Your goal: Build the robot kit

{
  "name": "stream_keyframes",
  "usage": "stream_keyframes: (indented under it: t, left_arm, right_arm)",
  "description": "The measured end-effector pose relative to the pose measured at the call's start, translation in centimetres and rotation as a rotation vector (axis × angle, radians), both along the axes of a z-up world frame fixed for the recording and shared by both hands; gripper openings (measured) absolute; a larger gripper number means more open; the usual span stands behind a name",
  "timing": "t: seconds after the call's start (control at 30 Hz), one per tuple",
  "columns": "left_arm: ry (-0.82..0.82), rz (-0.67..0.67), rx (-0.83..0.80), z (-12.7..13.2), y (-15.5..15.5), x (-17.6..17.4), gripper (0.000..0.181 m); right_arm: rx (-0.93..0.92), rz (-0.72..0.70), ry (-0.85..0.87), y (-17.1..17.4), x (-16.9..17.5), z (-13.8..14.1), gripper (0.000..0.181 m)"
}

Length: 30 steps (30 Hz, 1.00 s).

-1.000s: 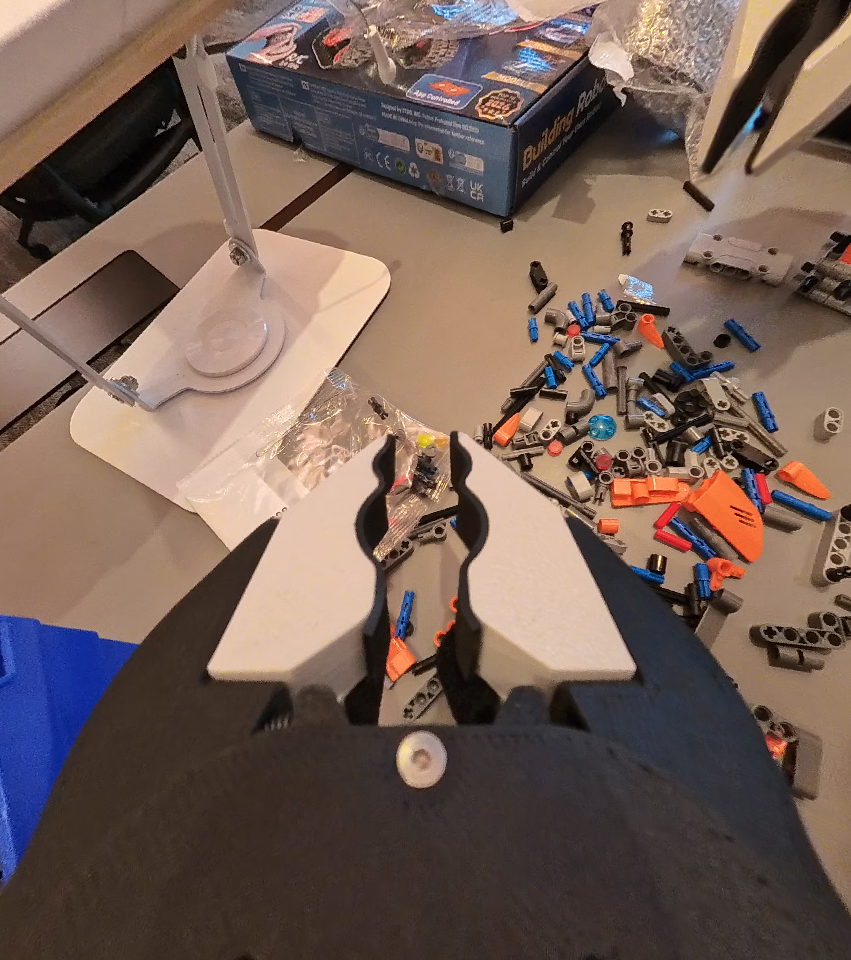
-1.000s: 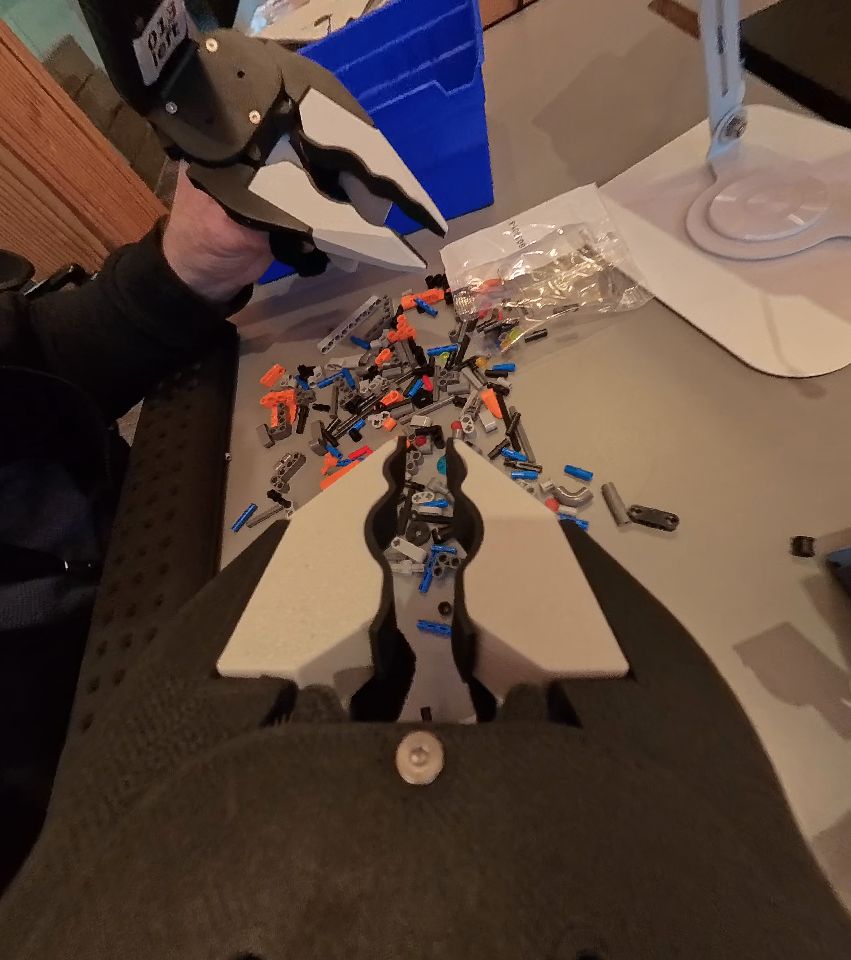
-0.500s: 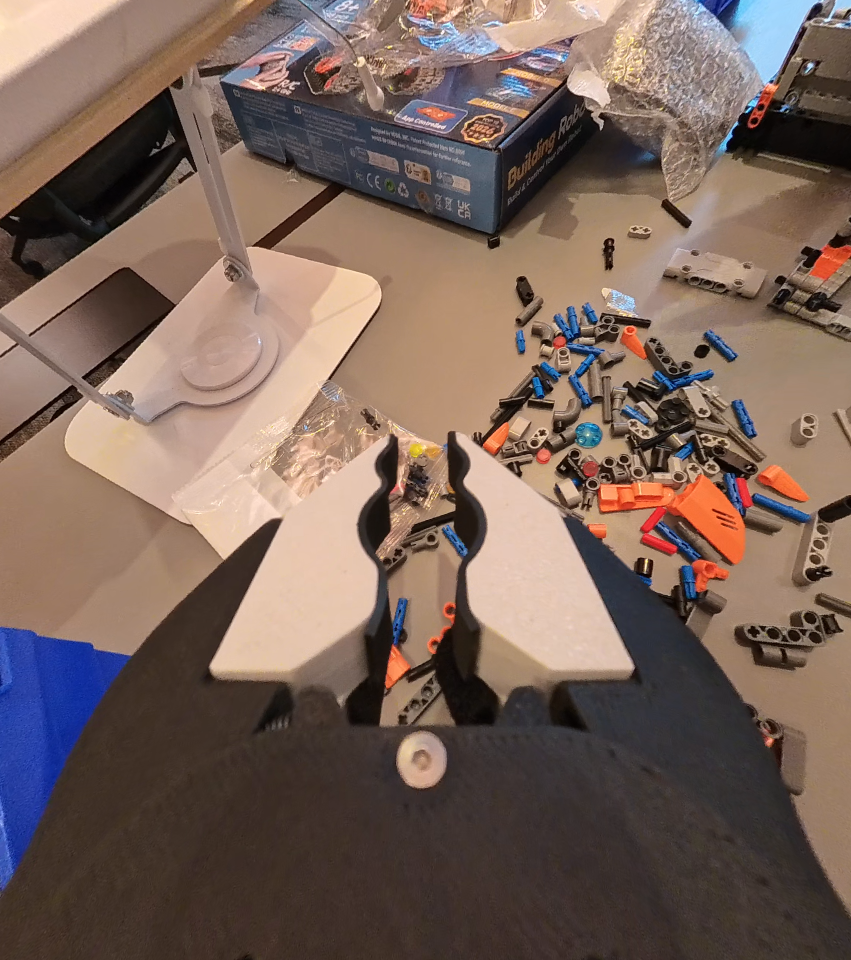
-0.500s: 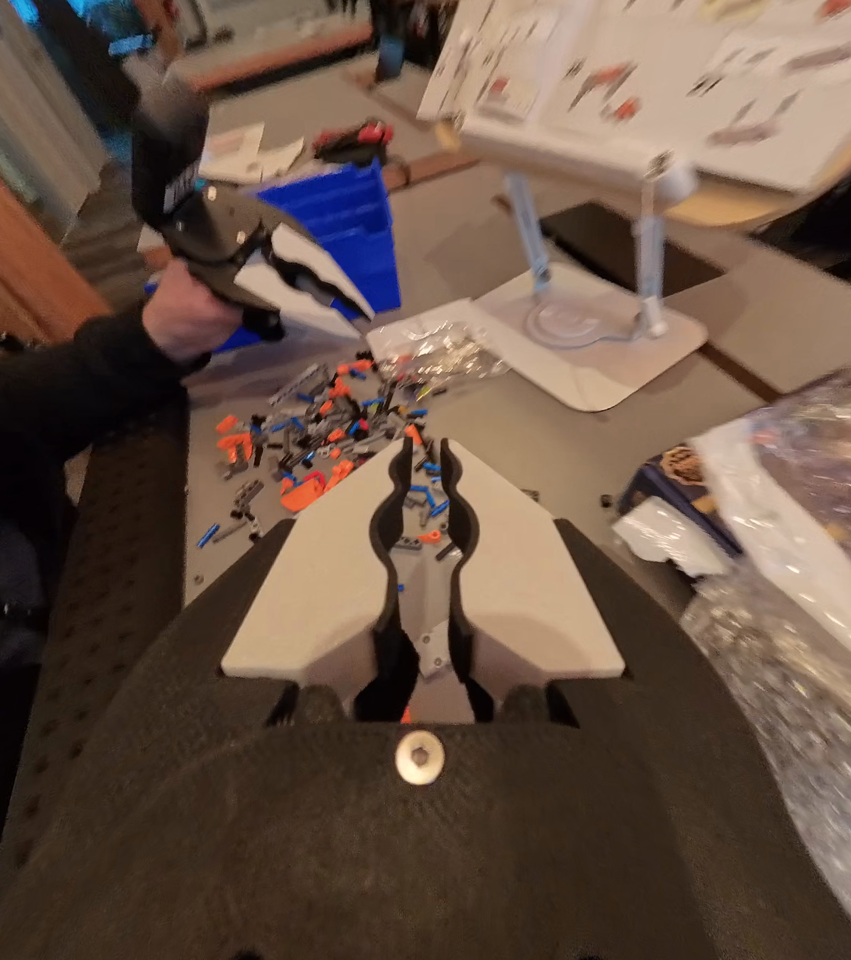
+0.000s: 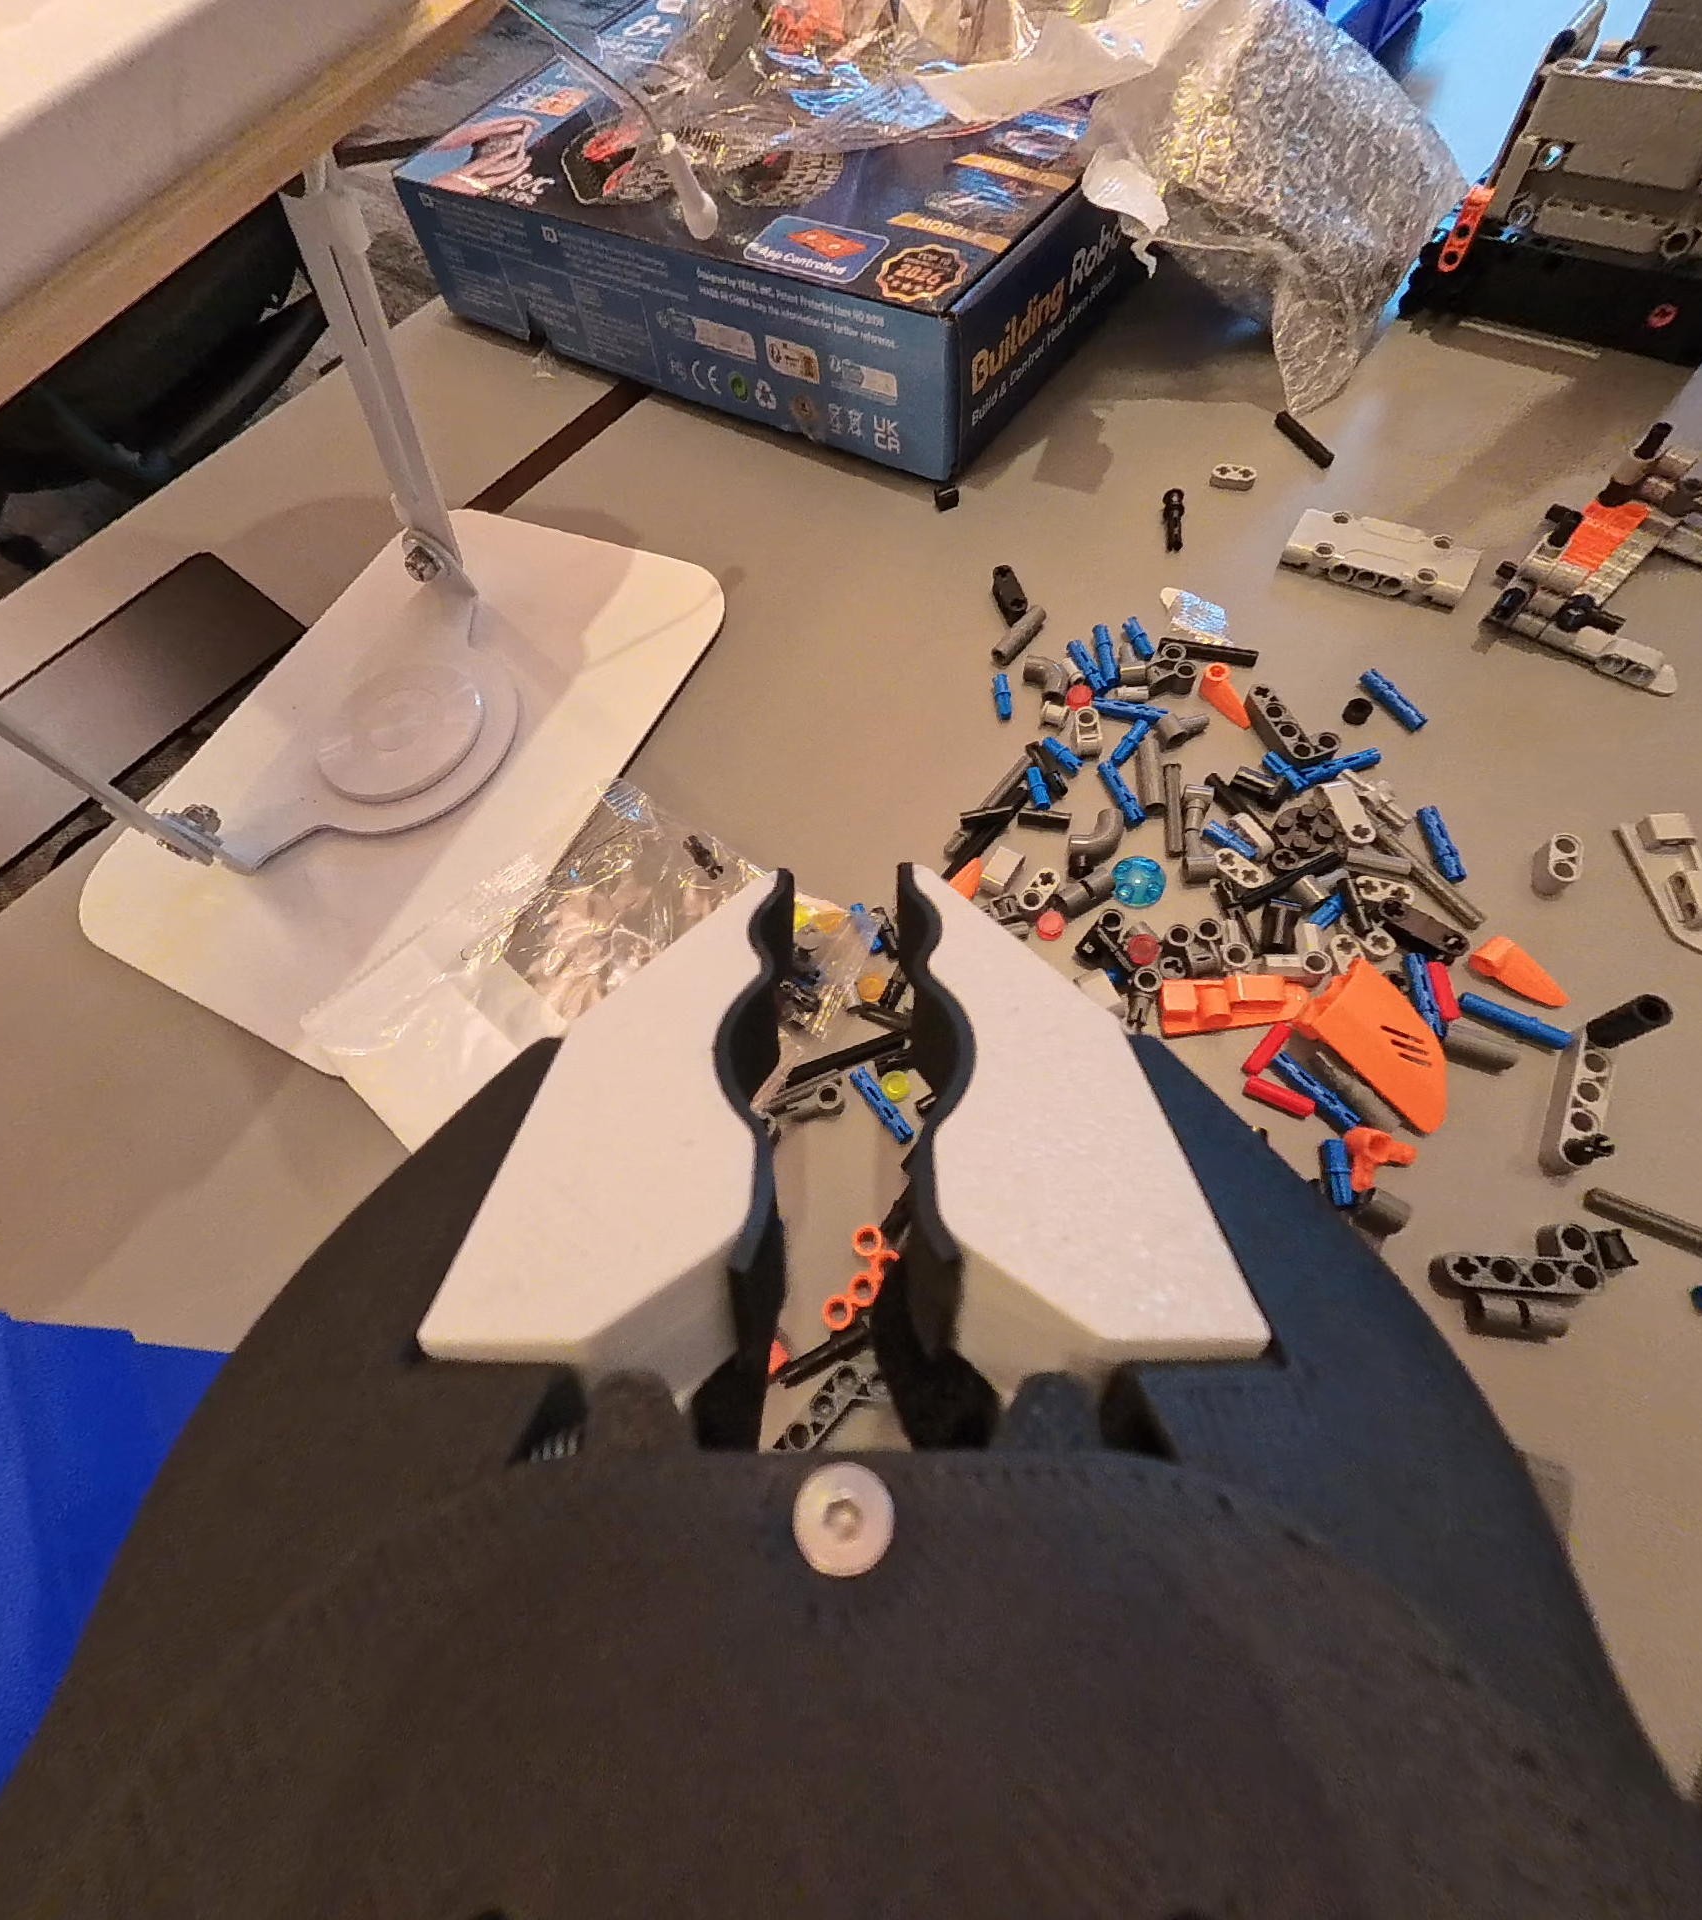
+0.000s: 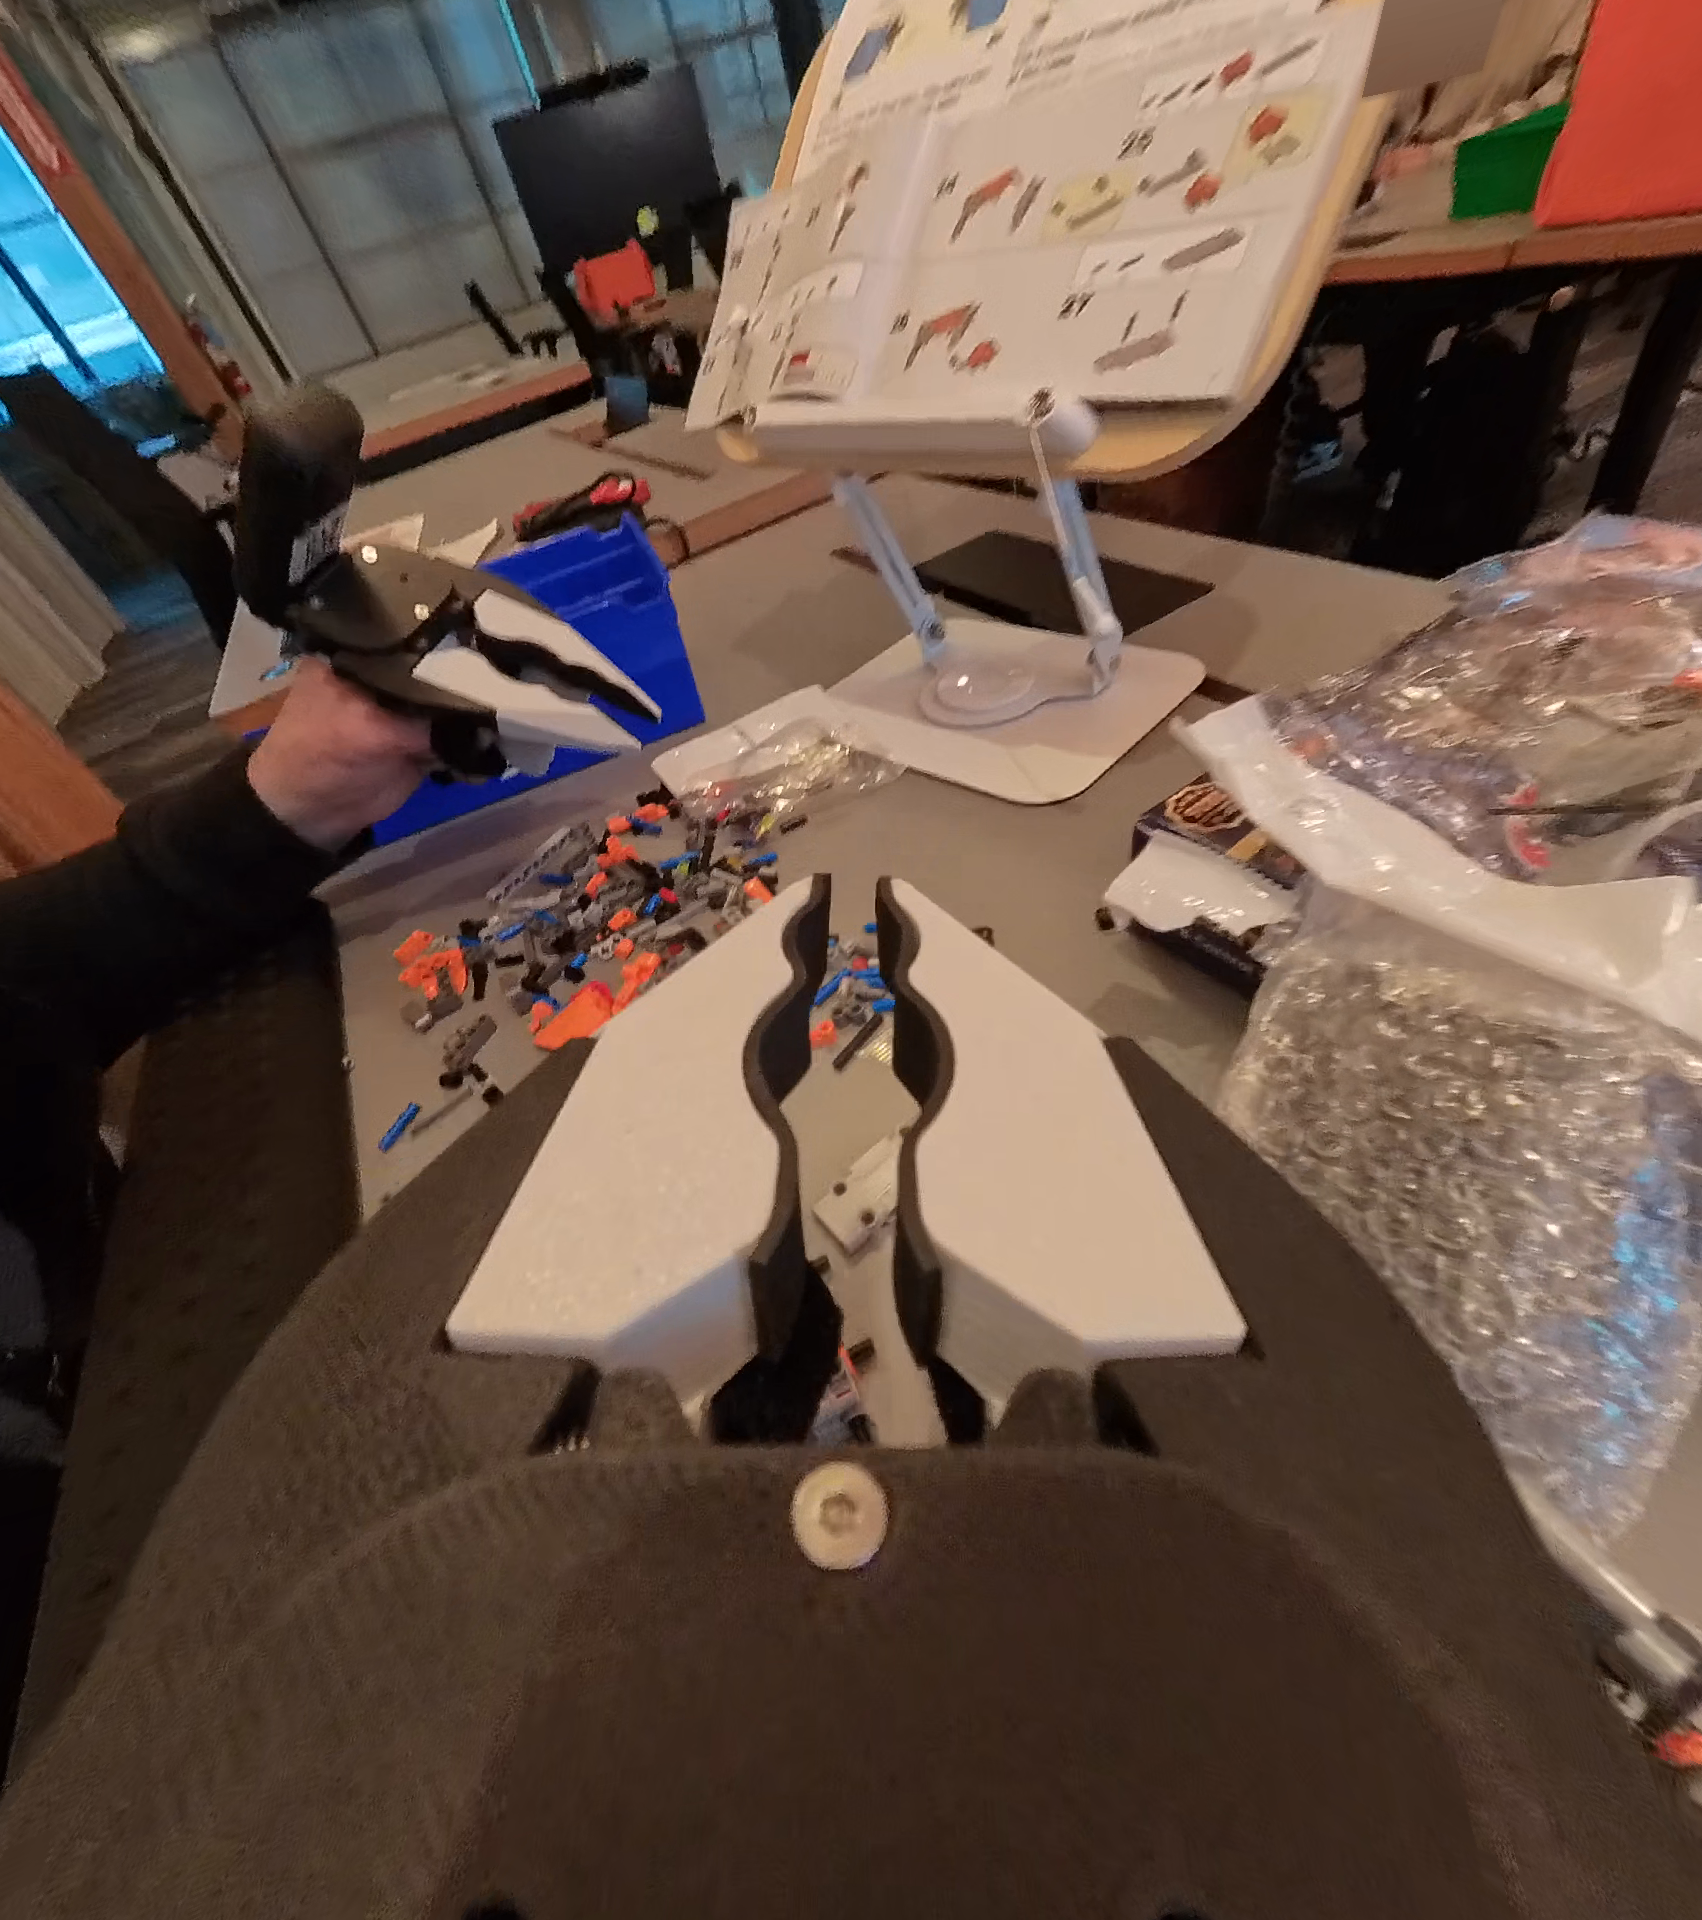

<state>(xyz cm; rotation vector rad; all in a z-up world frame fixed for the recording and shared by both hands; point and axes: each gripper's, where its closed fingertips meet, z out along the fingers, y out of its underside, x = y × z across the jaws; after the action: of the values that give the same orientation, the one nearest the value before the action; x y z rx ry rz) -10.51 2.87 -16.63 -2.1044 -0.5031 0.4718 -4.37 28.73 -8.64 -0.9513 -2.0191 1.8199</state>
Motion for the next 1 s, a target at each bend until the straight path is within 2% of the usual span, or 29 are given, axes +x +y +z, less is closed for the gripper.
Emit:
stream_keyframes:
  t: [0.4, 0.57, 0.77, 1.0]
  left_arm:
    - [-0.015, -0.024, 0.005, -0.2, 0.4, 0.3, 0.016]
    - [-0.020, -0.034, 0.013, -0.2, 0.5, 0.5, 0.017]
    - [-0.025, -0.047, 0.013, -0.2, 0.7, 0.8, 0.017]
    - [-0.028, -0.056, 0.015, -0.2, 0.8, 0.9, 0.017]
  right_arm:
    - [0.269, 0.282, -0.072, -10.4, 3.5, -6.0, 0.007]
    - [0.284, 0.403, -0.105, -13.3, 5.1, -7.1, 0.009]
    - [0.452, 0.583, -0.139, -17.0, 8.2, -10.7, 0.014]
    - [0.637, 0.651, -0.170, -18.8, 9.5, -14.7, 0.012]
